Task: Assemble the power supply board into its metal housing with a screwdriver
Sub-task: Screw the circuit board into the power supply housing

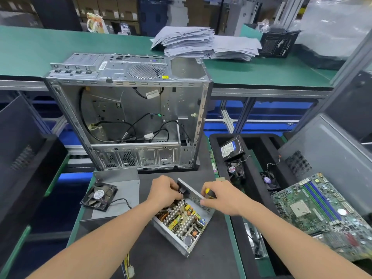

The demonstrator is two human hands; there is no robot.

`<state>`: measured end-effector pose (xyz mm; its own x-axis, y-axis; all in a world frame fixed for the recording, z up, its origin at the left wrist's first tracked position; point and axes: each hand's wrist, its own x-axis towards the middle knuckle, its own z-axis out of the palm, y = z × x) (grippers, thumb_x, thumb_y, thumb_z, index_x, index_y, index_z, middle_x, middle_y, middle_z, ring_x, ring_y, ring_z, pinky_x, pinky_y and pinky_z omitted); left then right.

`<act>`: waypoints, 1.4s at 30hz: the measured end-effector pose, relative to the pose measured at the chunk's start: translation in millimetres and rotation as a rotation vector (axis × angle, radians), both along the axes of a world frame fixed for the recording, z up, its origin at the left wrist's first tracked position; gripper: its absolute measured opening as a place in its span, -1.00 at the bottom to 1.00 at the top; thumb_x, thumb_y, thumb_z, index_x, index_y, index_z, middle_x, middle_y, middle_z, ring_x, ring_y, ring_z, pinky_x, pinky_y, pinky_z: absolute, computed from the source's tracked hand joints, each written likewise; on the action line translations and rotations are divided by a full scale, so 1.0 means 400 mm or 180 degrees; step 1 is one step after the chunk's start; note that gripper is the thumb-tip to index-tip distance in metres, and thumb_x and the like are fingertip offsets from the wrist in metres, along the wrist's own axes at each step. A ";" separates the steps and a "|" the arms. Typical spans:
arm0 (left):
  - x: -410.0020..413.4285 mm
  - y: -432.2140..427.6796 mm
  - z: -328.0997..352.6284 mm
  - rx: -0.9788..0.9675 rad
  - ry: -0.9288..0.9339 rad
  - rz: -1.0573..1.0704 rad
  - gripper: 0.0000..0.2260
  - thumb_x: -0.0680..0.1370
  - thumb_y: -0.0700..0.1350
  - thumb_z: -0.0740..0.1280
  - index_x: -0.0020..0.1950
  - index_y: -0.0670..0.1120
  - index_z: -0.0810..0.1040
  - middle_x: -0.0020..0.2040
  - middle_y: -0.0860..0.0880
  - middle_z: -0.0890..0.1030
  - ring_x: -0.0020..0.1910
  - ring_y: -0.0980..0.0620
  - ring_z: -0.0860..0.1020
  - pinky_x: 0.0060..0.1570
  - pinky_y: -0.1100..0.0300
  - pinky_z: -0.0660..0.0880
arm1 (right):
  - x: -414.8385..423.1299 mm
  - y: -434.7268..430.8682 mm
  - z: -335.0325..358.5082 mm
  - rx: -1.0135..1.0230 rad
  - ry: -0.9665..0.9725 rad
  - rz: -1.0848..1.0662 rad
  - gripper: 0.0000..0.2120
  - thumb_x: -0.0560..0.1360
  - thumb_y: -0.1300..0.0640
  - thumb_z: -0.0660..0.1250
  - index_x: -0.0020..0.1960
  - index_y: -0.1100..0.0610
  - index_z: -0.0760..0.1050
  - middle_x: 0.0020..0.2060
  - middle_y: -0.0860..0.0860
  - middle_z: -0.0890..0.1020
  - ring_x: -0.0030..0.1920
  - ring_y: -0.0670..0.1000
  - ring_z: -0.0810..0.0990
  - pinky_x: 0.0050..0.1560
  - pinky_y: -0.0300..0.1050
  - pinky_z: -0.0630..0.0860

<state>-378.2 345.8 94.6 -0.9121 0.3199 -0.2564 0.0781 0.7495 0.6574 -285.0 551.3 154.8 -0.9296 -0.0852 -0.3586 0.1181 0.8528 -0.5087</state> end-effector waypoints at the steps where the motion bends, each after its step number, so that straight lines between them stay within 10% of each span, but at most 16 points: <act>1: 0.001 0.001 0.001 -0.0015 0.0022 -0.0032 -0.85 0.35 -0.08 0.64 -0.14 -0.02 0.73 -0.20 0.12 0.67 -0.21 0.25 0.56 -0.32 0.46 0.34 | -0.001 -0.001 -0.004 0.0030 0.0031 0.0029 -0.83 0.60 -0.01 0.42 0.04 0.07 0.54 -0.28 -0.05 0.55 -0.27 0.01 0.44 -0.23 -0.07 0.39; 9: 0.010 0.015 0.011 -0.0417 0.0306 -0.0480 -0.88 0.46 -0.12 0.47 -0.07 -0.15 0.68 -0.20 -0.08 0.71 -0.19 -0.04 0.68 -0.12 -0.03 0.65 | -0.036 0.002 0.021 0.0319 -0.0062 0.0395 -0.77 0.57 0.01 0.45 -0.10 0.11 0.47 -0.25 0.01 0.54 -0.21 0.09 0.49 -0.17 -0.02 0.44; 14: 0.012 0.009 0.011 -0.0471 0.0339 -0.0723 -0.79 0.54 -0.04 0.46 0.11 -0.11 0.64 -0.07 -0.01 0.68 -0.10 0.03 0.58 -0.12 0.17 0.48 | -0.047 0.009 0.029 0.0205 -0.0037 0.0448 -0.74 0.56 -0.02 0.49 -0.02 0.18 0.56 -0.26 -0.02 0.55 -0.21 0.05 0.50 -0.18 -0.05 0.41; 20: 0.036 0.029 0.021 -0.0797 0.0345 -0.0789 -0.76 0.58 -0.08 0.41 -0.24 -0.07 0.44 -0.25 -0.05 0.50 -0.08 -0.09 0.49 -0.17 0.11 0.33 | -0.048 0.021 0.017 0.0184 -0.0060 0.0537 -0.75 0.50 0.01 0.49 -0.06 0.19 0.57 -0.28 0.03 0.58 -0.24 0.08 0.49 -0.22 -0.06 0.43; 29: 0.044 0.065 0.065 -0.0851 -0.0137 -0.0130 -0.80 0.45 -0.08 0.55 0.05 -0.09 0.75 -0.05 -0.06 0.73 -0.02 -0.04 0.66 -0.04 0.16 0.57 | -0.042 0.044 -0.012 -0.0175 -0.0211 0.0765 -0.68 0.43 -0.04 0.58 -0.12 0.19 0.60 -0.38 -0.02 0.57 -0.35 -0.01 0.46 -0.27 -0.08 0.38; 35: 0.056 0.120 0.110 0.0069 -0.1254 0.0901 -0.79 0.48 -0.04 0.32 -0.08 -0.18 0.54 -0.15 -0.12 0.59 -0.19 -0.13 0.74 -0.10 0.05 0.65 | -0.047 0.079 -0.023 -0.0627 -0.0434 0.0806 -0.83 0.51 0.03 0.53 -0.04 0.14 0.67 -0.35 -0.07 0.61 -0.37 -0.03 0.51 -0.28 -0.10 0.49; 42: 0.107 0.168 0.105 -0.0764 -0.0217 0.0844 -0.63 0.47 0.05 0.43 -0.35 -0.11 0.35 -0.37 -0.02 0.48 -0.29 -0.07 0.50 -0.37 0.15 0.34 | -0.075 0.111 -0.039 -0.0563 -0.0429 0.0675 -0.84 0.58 0.23 0.33 0.06 0.13 0.68 -0.15 -0.06 0.77 -0.29 0.02 0.59 -0.37 -0.23 0.52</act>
